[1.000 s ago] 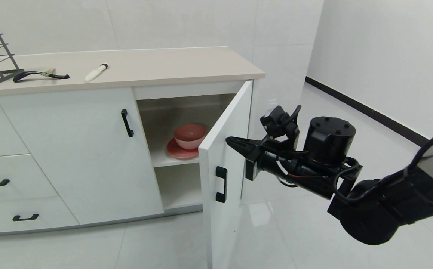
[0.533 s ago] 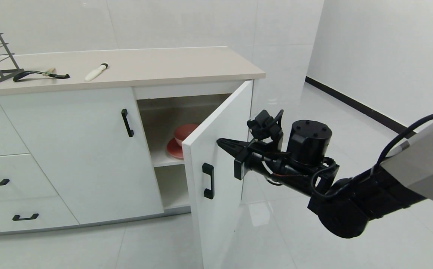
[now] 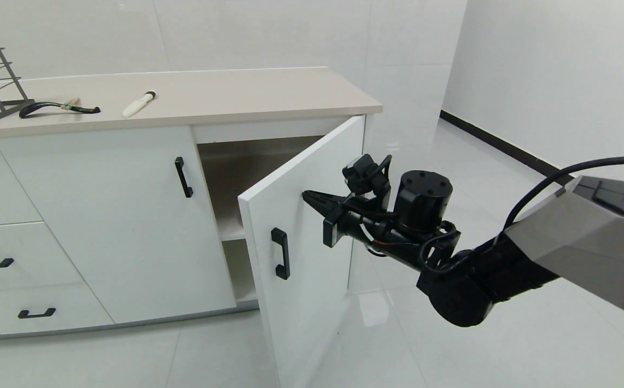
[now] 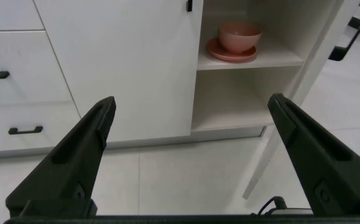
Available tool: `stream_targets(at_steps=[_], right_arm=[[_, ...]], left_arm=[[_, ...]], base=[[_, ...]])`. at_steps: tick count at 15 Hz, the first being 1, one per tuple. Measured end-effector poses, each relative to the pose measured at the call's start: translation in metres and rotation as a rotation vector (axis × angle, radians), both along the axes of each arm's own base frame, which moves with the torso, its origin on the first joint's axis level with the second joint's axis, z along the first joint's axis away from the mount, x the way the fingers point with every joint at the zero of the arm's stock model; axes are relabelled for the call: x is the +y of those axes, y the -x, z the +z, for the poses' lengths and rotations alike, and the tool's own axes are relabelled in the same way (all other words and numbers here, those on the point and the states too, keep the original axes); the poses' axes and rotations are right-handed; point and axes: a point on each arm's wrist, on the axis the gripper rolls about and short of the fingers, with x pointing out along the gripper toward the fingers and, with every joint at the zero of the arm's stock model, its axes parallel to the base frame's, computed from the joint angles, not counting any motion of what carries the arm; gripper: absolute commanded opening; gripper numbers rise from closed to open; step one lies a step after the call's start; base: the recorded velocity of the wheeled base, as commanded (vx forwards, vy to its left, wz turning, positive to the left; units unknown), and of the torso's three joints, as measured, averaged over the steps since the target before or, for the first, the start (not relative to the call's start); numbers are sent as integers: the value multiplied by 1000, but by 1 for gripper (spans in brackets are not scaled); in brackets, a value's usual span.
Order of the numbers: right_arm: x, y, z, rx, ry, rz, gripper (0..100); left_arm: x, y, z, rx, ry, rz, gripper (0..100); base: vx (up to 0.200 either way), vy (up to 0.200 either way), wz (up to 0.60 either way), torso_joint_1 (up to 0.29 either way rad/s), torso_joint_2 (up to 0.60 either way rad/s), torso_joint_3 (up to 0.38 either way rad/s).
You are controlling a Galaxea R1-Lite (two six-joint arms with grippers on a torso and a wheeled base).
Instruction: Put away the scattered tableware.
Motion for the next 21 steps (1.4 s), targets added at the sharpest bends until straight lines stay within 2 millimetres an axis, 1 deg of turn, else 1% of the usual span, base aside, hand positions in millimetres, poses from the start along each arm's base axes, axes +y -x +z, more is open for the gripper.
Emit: stream_targets(at_steps=[8, 13, 19, 21], right_arm=[[18, -27, -17, -39, -37, -8, 0], [23, -42, -33, -40, -36, -20, 0], [29, -65, -41, -77, -73, -60, 0], [30, -67, -40, -91, -113, -68, 0]], left_arm=[[0, 0, 0, 0, 0, 0, 100], [0, 0, 0, 0, 0, 0, 100], [0, 0, 0, 0, 0, 0, 100], [0, 0, 0, 0, 0, 0, 100]], base=[[0, 0, 0, 0, 0, 0], [0, 0, 0, 0, 0, 0], [0, 0, 0, 0, 0, 0], [0, 0, 0, 0, 0, 0]])
